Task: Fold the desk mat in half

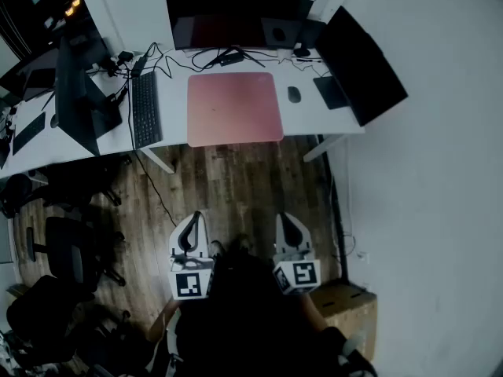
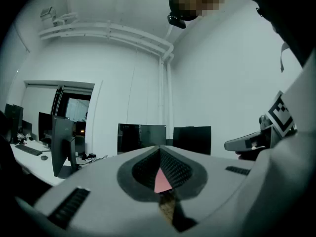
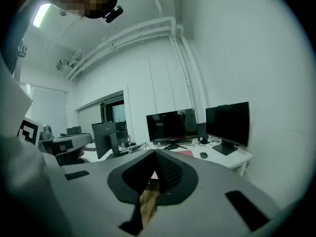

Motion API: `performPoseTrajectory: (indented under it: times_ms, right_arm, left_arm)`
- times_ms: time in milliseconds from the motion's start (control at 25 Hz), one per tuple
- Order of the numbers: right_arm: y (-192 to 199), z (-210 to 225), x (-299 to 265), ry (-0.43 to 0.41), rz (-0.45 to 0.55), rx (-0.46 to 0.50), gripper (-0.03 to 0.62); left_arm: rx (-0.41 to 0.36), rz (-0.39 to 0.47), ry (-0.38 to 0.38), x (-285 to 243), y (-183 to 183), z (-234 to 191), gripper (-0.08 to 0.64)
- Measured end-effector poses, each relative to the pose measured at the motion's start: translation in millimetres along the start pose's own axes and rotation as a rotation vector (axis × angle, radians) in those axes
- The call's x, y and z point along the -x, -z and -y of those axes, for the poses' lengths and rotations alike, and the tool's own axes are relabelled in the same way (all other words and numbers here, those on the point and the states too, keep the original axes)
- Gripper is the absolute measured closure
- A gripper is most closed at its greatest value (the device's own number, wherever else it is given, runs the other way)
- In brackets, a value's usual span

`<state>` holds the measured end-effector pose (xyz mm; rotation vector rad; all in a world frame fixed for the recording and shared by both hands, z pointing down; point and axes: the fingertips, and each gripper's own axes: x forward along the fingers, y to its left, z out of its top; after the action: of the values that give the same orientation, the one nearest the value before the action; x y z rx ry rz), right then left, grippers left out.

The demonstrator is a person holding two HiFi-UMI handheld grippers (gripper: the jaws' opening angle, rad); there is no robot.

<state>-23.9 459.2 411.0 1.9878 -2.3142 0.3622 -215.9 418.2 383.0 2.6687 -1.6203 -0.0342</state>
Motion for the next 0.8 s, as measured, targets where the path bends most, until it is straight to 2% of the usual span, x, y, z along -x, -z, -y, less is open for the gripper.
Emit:
performPoseTrajectory:
  times_ms: [240, 360, 520, 600, 640, 680, 800]
  right_arm:
    - [6.3, 6.0, 2.0, 0.011, 0.012, 0.052, 0.586]
    - [-0.1, -0.3, 3.9, -0.008, 0.027, 0.044, 0.586]
    - [-18.8, -14.9, 8.1, -0.041, 0.100, 0.018, 0.586]
    - [-10.4, -16.6, 4.7, -0.044, 0.082, 0.021, 0.578]
    - [-2.0, -17.8, 1.3, -0.050, 0.049, 0.020, 0.495]
    - [6.9, -18.5, -1.2, -0.055, 0.015, 0.025, 0.417]
    - [15.8, -24.4, -2.2, -0.053, -0.017, 0.042, 0.414]
  left_arm:
    - [0.008, -0.017, -0.004, 2.7, 1.1, -5.3, 0.555]
    - [0.015, -0.013, 0.002, 4.9, -2.0, -5.4, 0.555]
    - [0.044, 0.018, -0.009, 9.6, -8.0, -14.0, 0.555]
    - [0.047, 0.006, -0.004, 10.5, 0.1, -18.0, 0.525]
    - [0.051, -0.022, 0.008, 10.8, 9.4, -18.6, 0.453]
    - [0.052, -0.052, 0.025, 11.5, 19.2, -18.6, 0.423]
    - [0.057, -0.095, 0.059, 14.7, 33.3, -19.2, 0.422]
